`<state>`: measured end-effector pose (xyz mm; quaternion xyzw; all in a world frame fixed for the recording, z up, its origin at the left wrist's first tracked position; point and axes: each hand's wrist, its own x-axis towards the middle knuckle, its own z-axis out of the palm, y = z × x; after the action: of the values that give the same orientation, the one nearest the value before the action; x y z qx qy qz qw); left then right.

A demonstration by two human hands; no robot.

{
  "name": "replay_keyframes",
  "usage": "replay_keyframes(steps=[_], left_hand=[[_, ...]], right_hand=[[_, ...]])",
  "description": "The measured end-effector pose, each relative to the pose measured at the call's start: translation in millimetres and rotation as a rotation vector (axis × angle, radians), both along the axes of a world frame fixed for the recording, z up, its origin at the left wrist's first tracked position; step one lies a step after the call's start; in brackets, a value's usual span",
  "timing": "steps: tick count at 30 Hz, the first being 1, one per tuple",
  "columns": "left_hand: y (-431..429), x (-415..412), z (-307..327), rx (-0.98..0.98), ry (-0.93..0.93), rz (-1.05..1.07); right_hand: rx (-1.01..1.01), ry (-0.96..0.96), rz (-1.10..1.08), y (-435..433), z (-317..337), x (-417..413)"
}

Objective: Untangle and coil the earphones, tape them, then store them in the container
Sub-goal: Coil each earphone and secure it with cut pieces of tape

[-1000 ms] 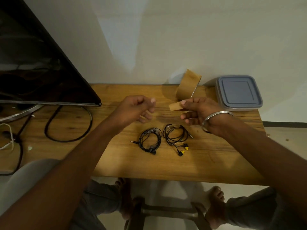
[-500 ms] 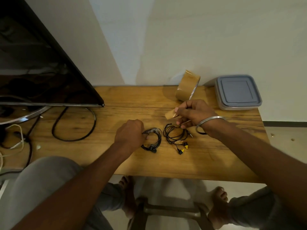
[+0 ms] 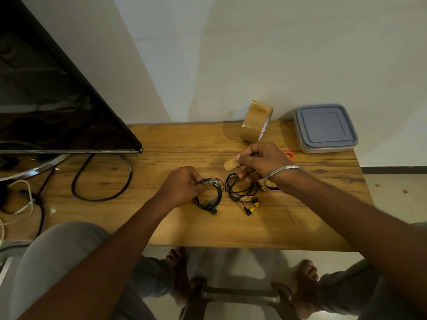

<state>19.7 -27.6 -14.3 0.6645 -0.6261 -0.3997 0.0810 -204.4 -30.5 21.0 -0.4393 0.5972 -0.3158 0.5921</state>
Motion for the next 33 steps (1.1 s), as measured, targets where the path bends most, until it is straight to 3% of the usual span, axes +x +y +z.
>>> replay_keyframes(steps=[5,14,21,25,33], left_hand=[[-7.4,8.5,7.1,0.142,0.238,0.039],[-12.3,7.3,14.1,0.196,0.269,0.058],[-10.3,-9.9,7.9,0.085,0.2,0.001],[-7.0,-17.3,9.9,0.037,0.233,-0.05],[-5.8,-24.4,15.9,-0.032,0.303,-0.041]], right_hand=[[-0.023,0.021,-0.022,0.1,-6.0,1.8],[-0.093,0.052,-0.047,0.9,-11.2,4.3],[-0.523,0.326,-0.084,3.6,-19.1,5.9],[-0.712,0.478,0.024,9.6,-23.3,6.9],[-0.652,0.552,0.257,13.7,-34.7,10.9]])
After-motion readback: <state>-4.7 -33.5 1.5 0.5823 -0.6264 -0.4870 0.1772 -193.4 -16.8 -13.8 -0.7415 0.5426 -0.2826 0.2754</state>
